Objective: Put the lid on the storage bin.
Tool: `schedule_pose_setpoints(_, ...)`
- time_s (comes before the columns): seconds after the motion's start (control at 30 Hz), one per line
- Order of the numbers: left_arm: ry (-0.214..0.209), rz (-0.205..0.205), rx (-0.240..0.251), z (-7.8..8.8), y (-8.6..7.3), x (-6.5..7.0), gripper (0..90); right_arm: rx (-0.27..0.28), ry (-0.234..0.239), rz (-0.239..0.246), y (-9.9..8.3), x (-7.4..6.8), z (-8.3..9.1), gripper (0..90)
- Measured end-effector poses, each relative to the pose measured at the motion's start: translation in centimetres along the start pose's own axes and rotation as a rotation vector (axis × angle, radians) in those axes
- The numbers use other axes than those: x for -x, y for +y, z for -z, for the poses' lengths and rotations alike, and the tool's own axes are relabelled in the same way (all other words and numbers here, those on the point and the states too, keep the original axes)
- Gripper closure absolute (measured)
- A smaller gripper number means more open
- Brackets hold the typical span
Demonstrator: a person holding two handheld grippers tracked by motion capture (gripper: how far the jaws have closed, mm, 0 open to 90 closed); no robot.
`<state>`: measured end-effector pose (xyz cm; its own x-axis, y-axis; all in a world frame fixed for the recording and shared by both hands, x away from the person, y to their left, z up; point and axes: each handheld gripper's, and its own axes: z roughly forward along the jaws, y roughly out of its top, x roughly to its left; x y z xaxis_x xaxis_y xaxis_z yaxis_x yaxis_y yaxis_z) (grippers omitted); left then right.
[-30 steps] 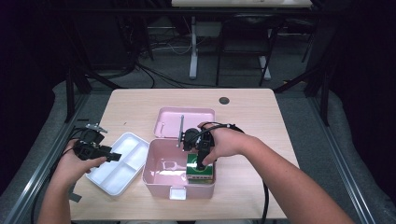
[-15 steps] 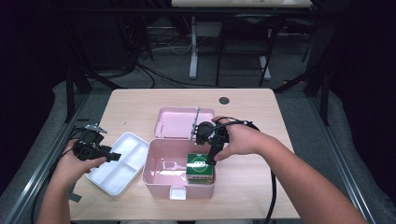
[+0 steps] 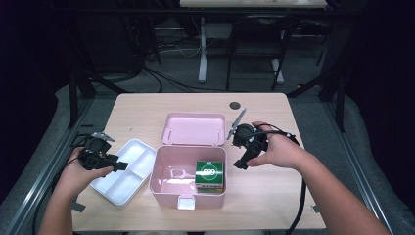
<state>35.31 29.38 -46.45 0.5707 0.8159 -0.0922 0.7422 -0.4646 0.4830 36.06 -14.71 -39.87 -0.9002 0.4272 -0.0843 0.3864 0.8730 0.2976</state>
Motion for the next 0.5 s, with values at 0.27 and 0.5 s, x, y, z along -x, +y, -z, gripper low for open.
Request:
schedule_pose_setpoints(0.27,0.012,0.013,-0.05,-0.6,0.1,-0.3,56.3,0.026,-0.026,-0.084,-2.6,0.4,-0.2,26.7)
schedule_pose_setpoints(0.5,0.017,0.007,-0.073,-1.1,-0.2,-0.3,60.8,0.06,-0.011,-0.165,-4.5,0.9,-0.7,28.6)
